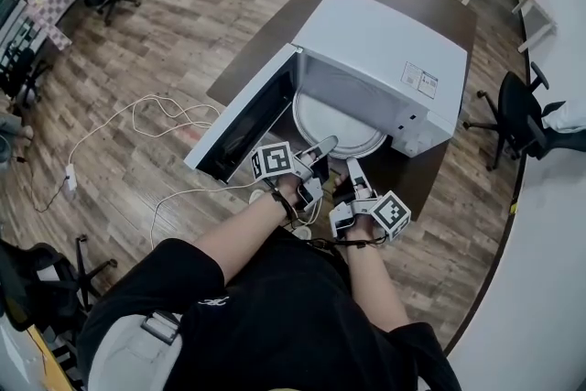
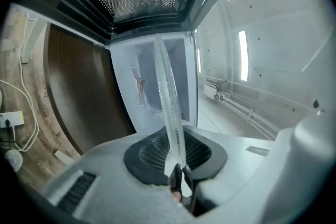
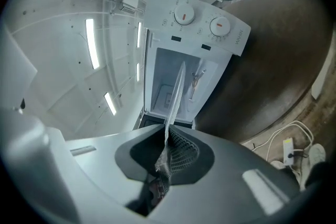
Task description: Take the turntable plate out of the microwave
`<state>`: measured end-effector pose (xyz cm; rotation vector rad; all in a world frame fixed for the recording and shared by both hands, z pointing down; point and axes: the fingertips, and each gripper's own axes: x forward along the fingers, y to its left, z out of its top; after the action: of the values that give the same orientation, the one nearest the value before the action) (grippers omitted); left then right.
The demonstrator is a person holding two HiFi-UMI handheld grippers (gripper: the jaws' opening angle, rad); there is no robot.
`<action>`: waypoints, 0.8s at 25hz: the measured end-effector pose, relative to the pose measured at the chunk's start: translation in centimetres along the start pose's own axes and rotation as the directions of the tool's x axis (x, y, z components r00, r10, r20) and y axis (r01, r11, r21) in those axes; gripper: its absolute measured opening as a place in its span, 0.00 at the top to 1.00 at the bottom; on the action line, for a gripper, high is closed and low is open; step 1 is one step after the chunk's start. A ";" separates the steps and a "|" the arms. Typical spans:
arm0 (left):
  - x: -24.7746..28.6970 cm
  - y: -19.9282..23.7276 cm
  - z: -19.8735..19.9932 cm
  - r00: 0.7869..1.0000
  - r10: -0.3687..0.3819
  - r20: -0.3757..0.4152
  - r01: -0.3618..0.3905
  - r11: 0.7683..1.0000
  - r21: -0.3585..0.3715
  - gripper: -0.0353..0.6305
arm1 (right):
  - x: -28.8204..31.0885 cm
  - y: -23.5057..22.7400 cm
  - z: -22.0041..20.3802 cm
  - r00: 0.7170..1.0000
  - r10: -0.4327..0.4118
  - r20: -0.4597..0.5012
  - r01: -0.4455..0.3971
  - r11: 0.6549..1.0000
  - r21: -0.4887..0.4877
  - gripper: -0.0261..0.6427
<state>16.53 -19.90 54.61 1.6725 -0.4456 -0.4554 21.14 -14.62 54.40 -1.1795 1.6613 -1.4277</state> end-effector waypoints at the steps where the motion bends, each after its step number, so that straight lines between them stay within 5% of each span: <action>1: -0.2 -0.1 -0.2 1.000 -0.001 -0.001 0.001 1.000 0.002 0.88 | -0.2 0.2 -0.1 1.000 0.008 0.000 -0.008 1.000 0.012 0.92; 20: -1.5 -0.5 -2.0 1.000 -0.019 -0.025 0.019 1.000 0.023 0.87 | -2.4 0.2 -1.4 1.000 0.006 0.017 -0.006 1.000 0.003 0.93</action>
<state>16.33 -17.30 54.42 1.7046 -0.4184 -0.4443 20.71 -11.88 54.27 -1.1810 1.6486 -1.4122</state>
